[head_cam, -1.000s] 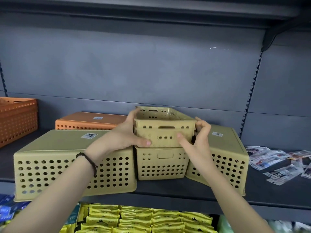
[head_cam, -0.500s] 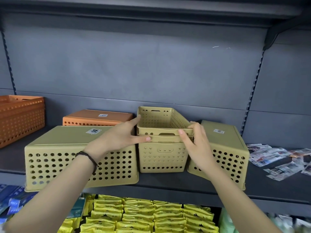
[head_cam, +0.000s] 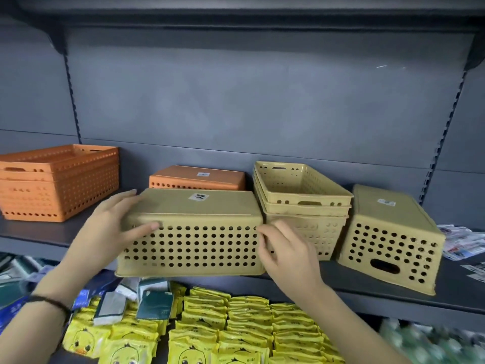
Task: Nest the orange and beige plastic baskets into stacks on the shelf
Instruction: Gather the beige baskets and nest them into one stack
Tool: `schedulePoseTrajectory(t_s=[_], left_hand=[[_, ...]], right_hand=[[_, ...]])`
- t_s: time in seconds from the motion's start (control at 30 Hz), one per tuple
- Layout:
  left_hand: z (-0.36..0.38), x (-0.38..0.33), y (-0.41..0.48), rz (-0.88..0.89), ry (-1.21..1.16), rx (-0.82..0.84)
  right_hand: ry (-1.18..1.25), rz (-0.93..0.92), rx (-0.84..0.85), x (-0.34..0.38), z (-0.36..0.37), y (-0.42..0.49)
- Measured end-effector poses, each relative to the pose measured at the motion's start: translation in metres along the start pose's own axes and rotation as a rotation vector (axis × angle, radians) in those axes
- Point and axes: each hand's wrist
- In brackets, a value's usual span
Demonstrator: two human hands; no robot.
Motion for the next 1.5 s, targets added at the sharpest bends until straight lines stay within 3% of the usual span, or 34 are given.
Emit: schedulePoseTrajectory(t_s=[0.13,0.23,0.4,0.57,0.73,1.03,1.23,1.5], left_hand=[[-0.001,0.028,-0.023,-0.148,-0.030,0.059],[0.012,0.035,-0.035,-0.162,-0.110,0.137],[0.012,0.034,-0.036,-0.149,-0.353,-0.016],[-0.036,0.032,-0.020,-0.034,-0.542,-0.175],[-0.055,0.049,0.000,0.016,-0.540,-0.212],[-0.043,0.107,0.000,-0.242,-0.388,-0.351],[-0.058,0.110,0.008,-0.416,-0.732,-0.363],[-0.049,0.070,0.024,-0.374,-1.083,-0.268]], right_hand=[[-0.035,0.251,0.153,0.005,0.015,-0.014],[-0.014,0.465,0.259,0.007,0.023,-0.021],[0.067,0.528,0.264,0.025,0.031,-0.022],[0.371,0.614,0.202,0.054,0.029,0.003],[0.760,0.803,0.253,0.083,0.031,0.035],[0.712,0.685,0.319,0.097,0.047,0.075],[0.715,0.819,0.248,0.093,0.071,0.053],[0.800,0.690,0.541,0.144,0.077,0.055]])
Point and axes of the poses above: each hand's wrist, its own y-axis towards the middle knuckle, its own z-axis out of the palm, x = y × z, and after that the axes turned 14 degrees about z, right-handed
